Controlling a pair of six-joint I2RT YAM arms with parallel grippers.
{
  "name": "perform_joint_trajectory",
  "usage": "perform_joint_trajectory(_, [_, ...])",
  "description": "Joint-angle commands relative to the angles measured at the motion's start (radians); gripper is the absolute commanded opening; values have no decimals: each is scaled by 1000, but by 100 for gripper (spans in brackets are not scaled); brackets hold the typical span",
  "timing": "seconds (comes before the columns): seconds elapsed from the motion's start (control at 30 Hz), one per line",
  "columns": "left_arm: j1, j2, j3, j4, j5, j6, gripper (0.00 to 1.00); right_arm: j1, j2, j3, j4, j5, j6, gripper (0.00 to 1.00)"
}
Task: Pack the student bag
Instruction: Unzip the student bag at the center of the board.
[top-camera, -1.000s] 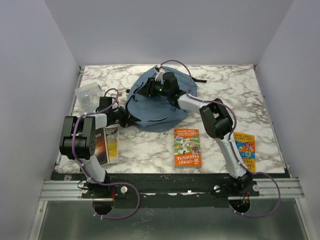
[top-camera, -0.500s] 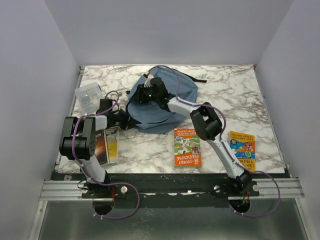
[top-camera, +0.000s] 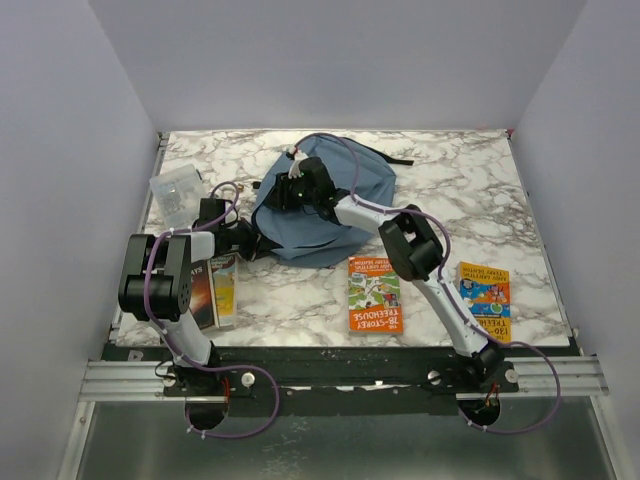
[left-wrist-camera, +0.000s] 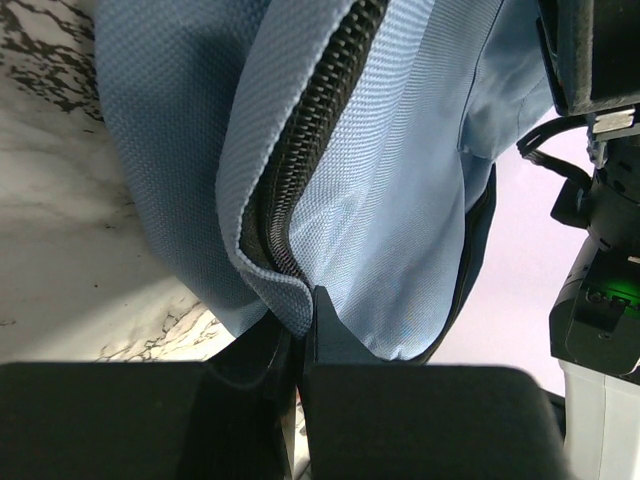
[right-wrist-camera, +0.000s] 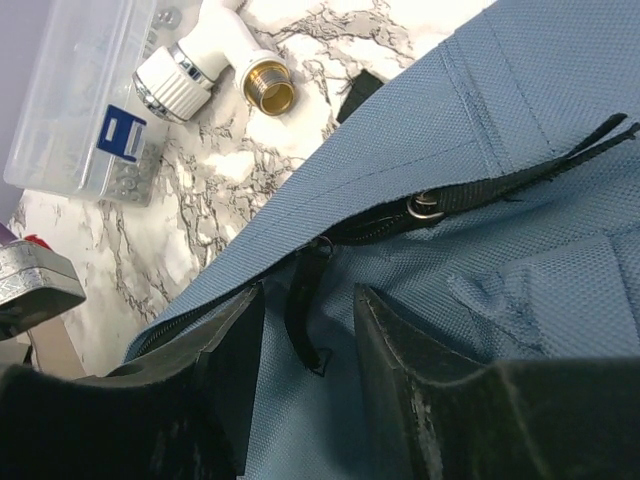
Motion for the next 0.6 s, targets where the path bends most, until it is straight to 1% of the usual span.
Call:
perform_joint_trajectory(0.0, [-25,-31,-18,-26,26,28,0,9,5,-20,-18,77,-41,46])
perform_joint_trajectory(0.1, [-33,-28,-19,-26,27,25,0,23,28,0,-7,75,-54,47])
perform_joint_trajectory(0.2, [-39,-15,-8,-25,43,24,0,48,59,25,3,107,-83,46])
perform_joint_trajectory(0.33, [-42,-20,-2,-26,40,22,0,63,109,121,-60,150,-90,38])
perform_joint_trajectory(0.4, [-42,-27,-6,-26,36,24,0,63,117,142,-67,149,-96,25])
perform_joint_trajectory(0.5, [-42,-43,-16,-27,38,34,0,62,86,118,-71,116,-126,1])
perform_joint_trajectory(0.57, [-42,-70,-22,-29,34,52,16,61,27,51,-48,93,-139,1])
